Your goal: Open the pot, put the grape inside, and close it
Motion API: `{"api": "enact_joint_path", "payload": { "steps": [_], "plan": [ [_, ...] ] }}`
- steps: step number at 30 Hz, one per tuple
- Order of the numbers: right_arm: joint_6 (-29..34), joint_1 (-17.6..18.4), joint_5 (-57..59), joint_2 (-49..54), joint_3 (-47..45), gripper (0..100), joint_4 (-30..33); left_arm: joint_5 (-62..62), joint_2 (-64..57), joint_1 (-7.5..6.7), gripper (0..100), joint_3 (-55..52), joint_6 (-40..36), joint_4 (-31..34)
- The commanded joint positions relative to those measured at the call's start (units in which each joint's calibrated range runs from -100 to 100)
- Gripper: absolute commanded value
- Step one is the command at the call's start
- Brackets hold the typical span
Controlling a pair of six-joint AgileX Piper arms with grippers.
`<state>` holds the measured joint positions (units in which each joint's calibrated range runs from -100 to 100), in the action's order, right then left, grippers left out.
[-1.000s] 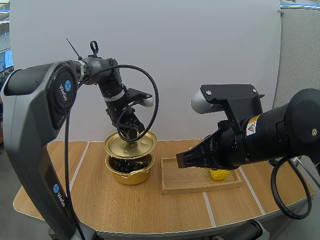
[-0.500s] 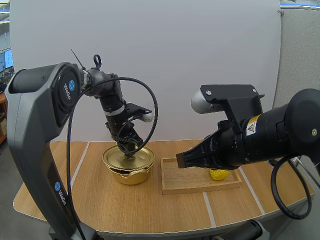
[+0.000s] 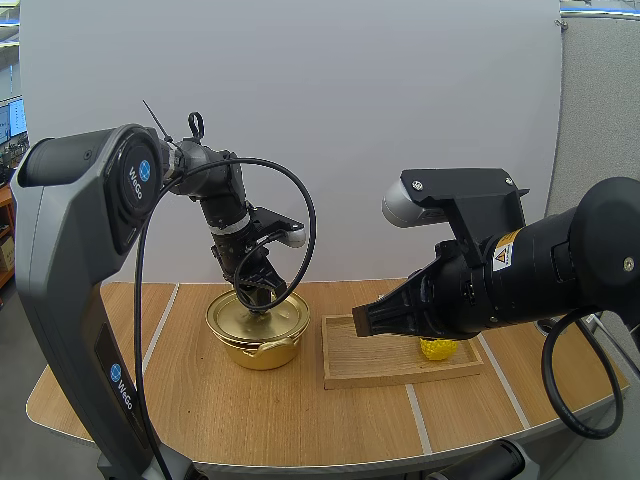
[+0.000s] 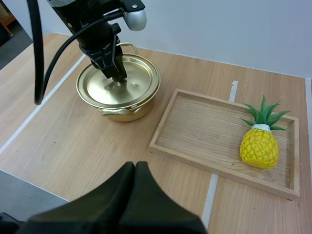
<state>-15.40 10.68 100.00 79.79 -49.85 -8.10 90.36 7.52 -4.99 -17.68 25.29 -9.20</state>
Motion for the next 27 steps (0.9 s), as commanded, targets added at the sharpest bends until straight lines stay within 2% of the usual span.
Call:
{"api": "enact_joint_path", "payload": {
  "steps": [1, 3, 5, 6, 7, 8, 10, 12, 20, 27],
  "plan": [
    [-0.6, -0.2, 0.0, 0.5, 0.0, 0, 0.2, -0.4, -0.2, -0.23, 13, -0.2, 0.2, -1.3],
    [-0.6, -0.2, 0.0, 0.5, 0.0, 0, 0.2, 0.0, -0.2, -0.23, 29, -0.2, 0.2, -1.3],
    [-0.6, -0.2, 0.0, 0.5, 0.0, 0, 0.2, 0.6, -0.2, -0.23, 50, -0.2, 0.2, -1.3],
    [-0.6, -0.2, 0.0, 0.5, 0.0, 0, 0.2, 0.8, -0.2, -0.23, 64, -0.2, 0.2, -1.3],
    [-0.6, -0.2, 0.0, 0.5, 0.0, 0, 0.2, 0.8, -0.2, -0.23, 73, -0.2, 0.2, -1.3],
    [-0.6, -0.2, 0.0, 0.5, 0.0, 0, 0.2, 0.8, -0.2, -0.23, 86, -0.2, 0.2, -1.3],
    [-0.6, -0.2, 0.0, 0.5, 0.0, 0, 0.2, 0.8, -0.2, -0.23, 96, -0.2, 0.2, -1.3],
    [-0.6, -0.2, 0.0, 0.5, 0.0, 0, 0.2, 0.8, -0.2, -0.23, 100, -0.2, 0.2, -1.3],
    [-0.6, -0.2, 0.0, 0.5, 0.0, 0, 0.2, 2.2, -2.4, -0.23, 100, 0.5, 0.2, -1.3],
    [-0.6, -0.2, 0.0, 0.5, 0.0, 0, 0.2, 9.6, -11.4, -0.23, 100, 7.8, 0.2, -1.3]
  ]
}}
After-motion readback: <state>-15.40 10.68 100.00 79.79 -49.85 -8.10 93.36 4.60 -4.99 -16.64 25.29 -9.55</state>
